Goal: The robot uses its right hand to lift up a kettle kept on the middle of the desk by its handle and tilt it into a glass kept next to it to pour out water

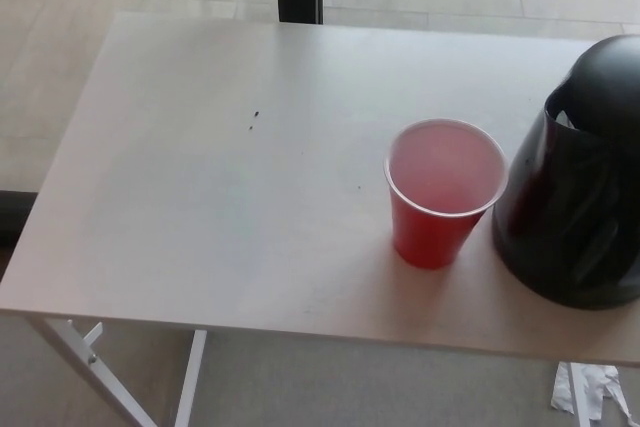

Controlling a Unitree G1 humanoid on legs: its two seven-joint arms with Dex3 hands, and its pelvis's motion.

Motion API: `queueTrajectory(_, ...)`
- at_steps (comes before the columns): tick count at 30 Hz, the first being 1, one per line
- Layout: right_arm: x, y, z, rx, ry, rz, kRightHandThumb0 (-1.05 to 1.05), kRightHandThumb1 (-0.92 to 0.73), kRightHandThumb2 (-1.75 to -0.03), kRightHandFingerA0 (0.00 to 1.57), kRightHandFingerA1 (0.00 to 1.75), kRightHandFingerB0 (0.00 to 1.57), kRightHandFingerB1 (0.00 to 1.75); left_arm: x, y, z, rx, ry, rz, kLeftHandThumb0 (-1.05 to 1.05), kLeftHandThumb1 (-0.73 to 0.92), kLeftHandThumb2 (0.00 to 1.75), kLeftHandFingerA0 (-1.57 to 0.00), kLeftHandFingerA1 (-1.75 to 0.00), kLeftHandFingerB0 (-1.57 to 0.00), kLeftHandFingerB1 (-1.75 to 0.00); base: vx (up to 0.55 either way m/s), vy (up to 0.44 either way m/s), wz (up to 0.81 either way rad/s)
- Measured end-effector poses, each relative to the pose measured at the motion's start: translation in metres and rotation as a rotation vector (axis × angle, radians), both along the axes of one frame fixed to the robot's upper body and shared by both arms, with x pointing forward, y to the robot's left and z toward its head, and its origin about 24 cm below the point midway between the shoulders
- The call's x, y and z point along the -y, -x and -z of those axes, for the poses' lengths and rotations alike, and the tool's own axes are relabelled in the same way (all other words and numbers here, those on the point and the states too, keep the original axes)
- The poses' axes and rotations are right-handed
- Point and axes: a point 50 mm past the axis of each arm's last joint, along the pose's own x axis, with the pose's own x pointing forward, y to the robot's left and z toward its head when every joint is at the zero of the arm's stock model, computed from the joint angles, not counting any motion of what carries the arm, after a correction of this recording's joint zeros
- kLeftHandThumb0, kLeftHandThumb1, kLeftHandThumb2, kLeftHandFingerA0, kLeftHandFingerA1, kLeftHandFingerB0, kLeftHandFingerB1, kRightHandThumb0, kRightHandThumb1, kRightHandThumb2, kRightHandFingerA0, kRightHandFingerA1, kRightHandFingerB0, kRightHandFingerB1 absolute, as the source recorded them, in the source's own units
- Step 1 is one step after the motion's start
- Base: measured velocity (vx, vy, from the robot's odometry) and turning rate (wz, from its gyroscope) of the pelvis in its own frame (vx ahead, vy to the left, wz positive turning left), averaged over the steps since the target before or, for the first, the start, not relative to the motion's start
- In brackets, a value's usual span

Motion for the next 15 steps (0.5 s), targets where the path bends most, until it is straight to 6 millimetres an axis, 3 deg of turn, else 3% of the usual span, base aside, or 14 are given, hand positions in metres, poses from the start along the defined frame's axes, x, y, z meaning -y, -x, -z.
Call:
queueTrajectory(7,-0.003,0.003,0.013,-0.076,0.043,-0.027,-0.52,-0.45,-0.73,0.30,0.52,0.16,0.40,0.000,-0.001,0.000,-0.001,-0.001,0.005,-0.79,0.53,0.57,-0.81,-0.60,-0.53,-0.51,0.00,0.000,0.00)
queueTrajectory(8,-0.004,0.003,0.014,-0.088,0.054,-0.033,-0.33,-0.38,-0.88,0.31,0.60,0.08,0.47,0.000,-0.001,0.000,-0.002,-0.001,0.006,-0.76,0.54,0.57,-0.78,-0.59,-0.54,-0.50,0.00,0.000,0.00)
queueTrajectory(9,-0.004,0.003,0.015,-0.102,0.070,-0.039,-0.33,-0.38,-0.88,0.31,0.60,0.08,0.47,0.001,-0.002,0.000,-0.003,-0.001,0.008,-0.76,0.54,0.57,-0.78,-0.59,-0.54,-0.50,0.00,0.000,0.00)
queueTrajectory(10,-0.004,0.003,0.015,-0.104,0.073,-0.040,-0.51,-0.45,-0.74,0.33,0.54,0.17,0.40,0.001,-0.002,0.000,-0.003,-0.001,0.009,-0.76,0.53,0.58,-0.80,-0.60,-0.54,-0.51,0.00,0.000,0.00)
queueTrajectory(11,-0.004,0.003,0.016,-0.119,0.094,-0.043,-0.32,-0.39,-0.89,0.31,0.60,0.08,0.47,0.001,-0.003,0.000,-0.004,-0.001,0.012,-0.80,0.54,0.57,-0.81,-0.61,-0.55,-0.53,0.00,0.000,0.00)
queueTrajectory(12,-0.004,0.003,0.016,-0.131,0.116,-0.047,-0.32,-0.39,-0.89,0.31,0.60,0.08,0.47,0.001,-0.003,0.000,-0.004,-0.002,0.013,-0.80,0.54,0.57,-0.81,-0.61,-0.55,-0.53,0.00,0.000,0.00)
queueTrajectory(13,-0.005,0.003,0.016,-0.140,0.134,-0.051,-0.47,-0.44,-0.71,0.30,0.51,0.17,0.39,0.001,-0.003,0.000,-0.006,-0.002,0.015,-0.81,0.53,0.58,-0.75,-0.60,-0.53,-0.52,0.00,0.000,0.00)
queueTrajectory(14,-0.006,0.003,0.017,-0.146,0.147,-0.054,-0.42,-0.56,-0.57,0.33,0.45,0.21,0.30,0.001,-0.003,0.000,-0.007,-0.002,0.017,-0.81,0.53,0.57,-0.76,-0.60,-0.53,-0.52,0.00,0.000,0.00)
queueTrajectory(15,-0.006,0.002,0.017,-0.152,0.156,-0.055,-0.42,-0.56,-0.57,0.33,0.45,0.21,0.30,0.002,-0.003,0.000,-0.007,-0.003,0.018,-0.81,0.53,0.57,-0.76,-0.60,-0.53,-0.52,0.00,0.000,0.00)
